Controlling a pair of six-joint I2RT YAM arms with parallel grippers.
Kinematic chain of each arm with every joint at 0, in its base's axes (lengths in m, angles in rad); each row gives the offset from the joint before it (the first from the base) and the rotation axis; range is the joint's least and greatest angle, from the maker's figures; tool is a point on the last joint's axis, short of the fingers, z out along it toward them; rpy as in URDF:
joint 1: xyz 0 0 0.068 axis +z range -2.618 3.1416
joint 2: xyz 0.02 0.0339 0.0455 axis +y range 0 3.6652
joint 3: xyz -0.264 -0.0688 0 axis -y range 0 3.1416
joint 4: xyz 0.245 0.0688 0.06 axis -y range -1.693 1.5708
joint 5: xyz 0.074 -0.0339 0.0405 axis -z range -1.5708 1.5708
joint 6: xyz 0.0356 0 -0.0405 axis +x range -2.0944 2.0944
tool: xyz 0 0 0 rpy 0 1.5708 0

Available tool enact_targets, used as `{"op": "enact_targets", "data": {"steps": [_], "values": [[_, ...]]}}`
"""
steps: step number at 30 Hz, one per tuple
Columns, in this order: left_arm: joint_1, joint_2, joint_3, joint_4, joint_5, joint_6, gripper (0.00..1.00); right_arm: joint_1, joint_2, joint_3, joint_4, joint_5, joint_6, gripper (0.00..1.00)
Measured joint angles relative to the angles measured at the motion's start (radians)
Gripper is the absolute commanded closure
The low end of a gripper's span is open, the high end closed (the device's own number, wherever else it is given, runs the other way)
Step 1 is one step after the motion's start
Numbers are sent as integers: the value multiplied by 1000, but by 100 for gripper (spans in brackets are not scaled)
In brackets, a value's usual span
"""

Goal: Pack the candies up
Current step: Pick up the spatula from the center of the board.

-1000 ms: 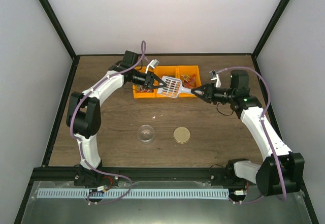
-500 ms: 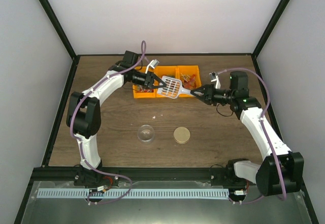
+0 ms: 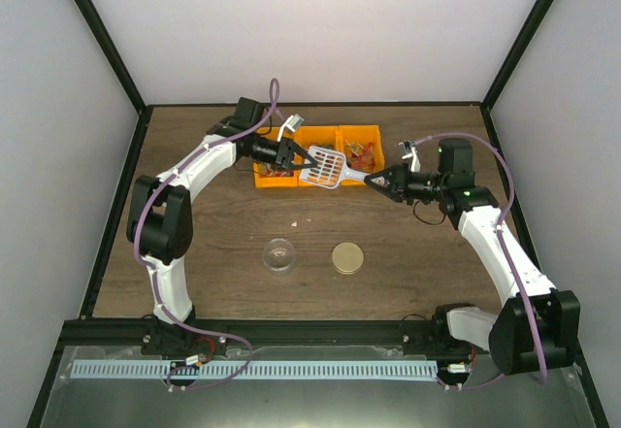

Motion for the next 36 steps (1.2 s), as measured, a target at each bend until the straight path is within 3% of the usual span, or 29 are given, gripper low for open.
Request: {"op": "enact_targets", "data": {"steps": [5, 6, 8, 12, 18, 21, 23, 28, 36], "values": [[0, 0, 0, -8, -2, 5, 96, 0, 0, 0, 0, -6, 0, 99], [0, 0, 0, -9, -3, 6, 93, 0, 0, 0, 0, -6, 1, 99], [0, 0, 0, -10, -6, 7, 71, 0, 0, 0, 1, -7, 1, 99], [5, 0, -3, -13, -27, 16, 54, 1, -6, 0, 12, 0, 10, 99], [64, -27, -132, 77, -72, -52, 47, 10, -18, -12, 48, 69, 60, 99], [99, -56, -158, 95, -182, -82, 31, 15, -28, -47, 87, 119, 114, 99], [122, -74, -157, 100, -280, -97, 29, 12, -42, -72, 130, 160, 164, 99], [134, -129, -150, 99, -561, -133, 36, 13, -64, -105, 185, 274, 290, 99], [105, -143, -111, 91, -1003, -202, 42, 49, -68, -68, 70, 611, 520, 99]]}}
